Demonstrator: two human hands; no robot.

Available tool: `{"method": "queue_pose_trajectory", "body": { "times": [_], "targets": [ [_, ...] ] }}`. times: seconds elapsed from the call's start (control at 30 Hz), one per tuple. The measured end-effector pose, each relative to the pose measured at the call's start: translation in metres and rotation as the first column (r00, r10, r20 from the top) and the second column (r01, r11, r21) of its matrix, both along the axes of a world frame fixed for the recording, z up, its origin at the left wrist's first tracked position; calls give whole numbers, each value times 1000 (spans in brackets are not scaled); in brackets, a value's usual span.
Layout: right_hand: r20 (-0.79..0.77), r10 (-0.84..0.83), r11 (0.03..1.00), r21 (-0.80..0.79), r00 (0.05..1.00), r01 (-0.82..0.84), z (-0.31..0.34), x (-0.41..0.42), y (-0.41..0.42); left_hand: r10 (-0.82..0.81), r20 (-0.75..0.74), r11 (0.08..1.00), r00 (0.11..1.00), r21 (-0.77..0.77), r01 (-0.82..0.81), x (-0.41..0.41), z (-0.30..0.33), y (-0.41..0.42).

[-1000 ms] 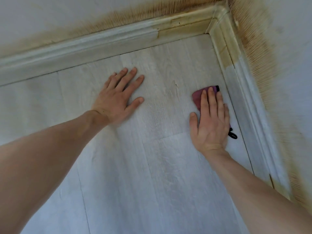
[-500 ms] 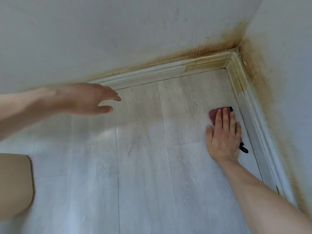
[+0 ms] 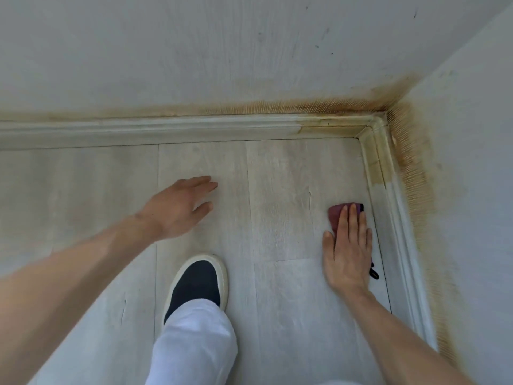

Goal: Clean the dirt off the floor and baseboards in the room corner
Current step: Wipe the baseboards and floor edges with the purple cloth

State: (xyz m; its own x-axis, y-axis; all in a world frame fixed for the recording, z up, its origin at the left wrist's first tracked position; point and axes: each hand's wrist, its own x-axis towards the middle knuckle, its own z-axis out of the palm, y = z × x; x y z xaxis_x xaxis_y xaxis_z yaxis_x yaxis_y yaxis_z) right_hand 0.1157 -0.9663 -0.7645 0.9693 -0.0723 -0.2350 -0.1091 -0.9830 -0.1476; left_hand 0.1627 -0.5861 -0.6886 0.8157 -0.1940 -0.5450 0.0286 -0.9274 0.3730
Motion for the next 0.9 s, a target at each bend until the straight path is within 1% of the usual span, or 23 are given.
{"method": "queue_pose_trajectory", "body": {
  "times": [0.1,0.23,0.33,0.4,0.47,0.57,0.67,0.73,0.8,0.83,0.87,0.9],
  "targets": [
    [-47,10,1000,22,999,-9,4,3,0,128,-35,989,991,-72,-130,-3,-15,-6],
    [-156,57,997,67,986,-47,16,6,-5,118,-76,992,990,-45,-121,-1,-18,-1],
    [-247,103,988,139,964,-70,33,14,-11,134,-84,991,987,-11,-135,-4,-14,-8],
    [-264,130,982,169,956,-87,43,17,-13,151,-68,988,986,12,-151,-5,-12,-14],
    [-264,147,982,151,953,-110,48,23,-15,157,-60,988,986,26,-155,-6,-10,-20],
    [-243,132,985,137,961,-101,51,29,-17,176,-54,984,983,39,-174,-8,-11,-25],
    [-292,125,988,123,948,-92,50,29,-13,183,-43,983,982,42,-181,-10,-14,-25],
    [-284,107,992,100,953,-82,49,29,-10,186,-36,982,982,47,-184,-11,-17,-26],
    [-224,61,990,139,973,-30,49,35,-1,195,-34,980,980,54,-193,-11,-15,-28],
    [-185,7,981,192,983,29,50,41,6,198,-31,979,980,59,-196,-11,-15,-29],
    [-157,-79,958,262,985,118,53,51,16,204,-25,977,979,62,-202,-11,-14,-31],
    [-142,-198,913,333,970,235,56,65,28,209,-24,976,978,62,-207,-11,-13,-32]
  ]
}}
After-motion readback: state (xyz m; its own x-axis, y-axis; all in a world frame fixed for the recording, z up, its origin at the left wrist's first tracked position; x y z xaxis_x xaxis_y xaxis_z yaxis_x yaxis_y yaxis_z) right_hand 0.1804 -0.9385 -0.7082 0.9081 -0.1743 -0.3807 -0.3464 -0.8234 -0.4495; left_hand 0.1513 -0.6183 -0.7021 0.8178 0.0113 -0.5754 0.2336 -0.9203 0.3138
